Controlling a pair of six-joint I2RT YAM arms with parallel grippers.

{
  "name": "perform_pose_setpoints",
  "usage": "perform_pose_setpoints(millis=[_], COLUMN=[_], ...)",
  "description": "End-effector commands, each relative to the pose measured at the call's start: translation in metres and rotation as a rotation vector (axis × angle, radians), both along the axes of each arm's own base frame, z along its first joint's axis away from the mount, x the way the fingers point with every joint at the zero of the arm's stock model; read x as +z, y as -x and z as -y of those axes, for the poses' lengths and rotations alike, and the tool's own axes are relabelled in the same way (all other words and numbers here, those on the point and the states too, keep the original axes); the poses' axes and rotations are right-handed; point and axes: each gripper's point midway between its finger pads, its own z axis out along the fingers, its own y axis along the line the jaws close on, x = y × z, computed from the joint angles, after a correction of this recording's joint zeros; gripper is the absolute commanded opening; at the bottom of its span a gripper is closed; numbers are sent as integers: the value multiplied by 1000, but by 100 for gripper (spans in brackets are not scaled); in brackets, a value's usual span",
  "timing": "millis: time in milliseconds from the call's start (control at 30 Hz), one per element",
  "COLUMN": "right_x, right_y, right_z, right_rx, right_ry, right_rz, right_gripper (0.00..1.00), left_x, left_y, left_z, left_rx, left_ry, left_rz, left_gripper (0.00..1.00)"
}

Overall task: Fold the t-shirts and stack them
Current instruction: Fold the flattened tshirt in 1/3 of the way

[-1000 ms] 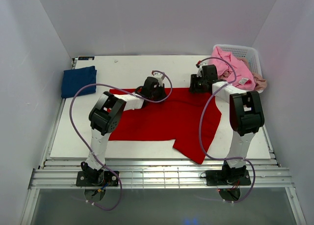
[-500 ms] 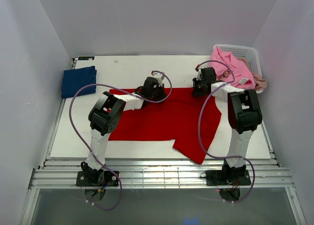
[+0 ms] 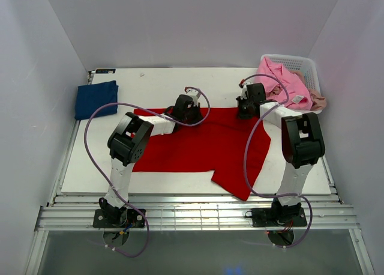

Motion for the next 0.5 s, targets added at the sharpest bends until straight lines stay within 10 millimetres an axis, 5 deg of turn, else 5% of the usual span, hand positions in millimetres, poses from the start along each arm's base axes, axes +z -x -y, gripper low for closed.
perform_pose_setpoints(millis=[0,133,300,467], right_x=[31,33,10,-2], right_y=[26,57,99,116], right_z=[-15,-21,-26,-23], right_rx=[61,76,78,51], right_ry=[-12,-9,18,93], right_rz=[40,21,-47,-53], right_gripper=[14,14,14,14], left_x=[37,38,42,46], left_y=[-1,-1,0,1], left_z=[2,3,4,4], left_rx=[4,3,2,-1], left_ry=[32,39,48,52], left_rz=[61,57,60,63], left_gripper=[0,0,0,0])
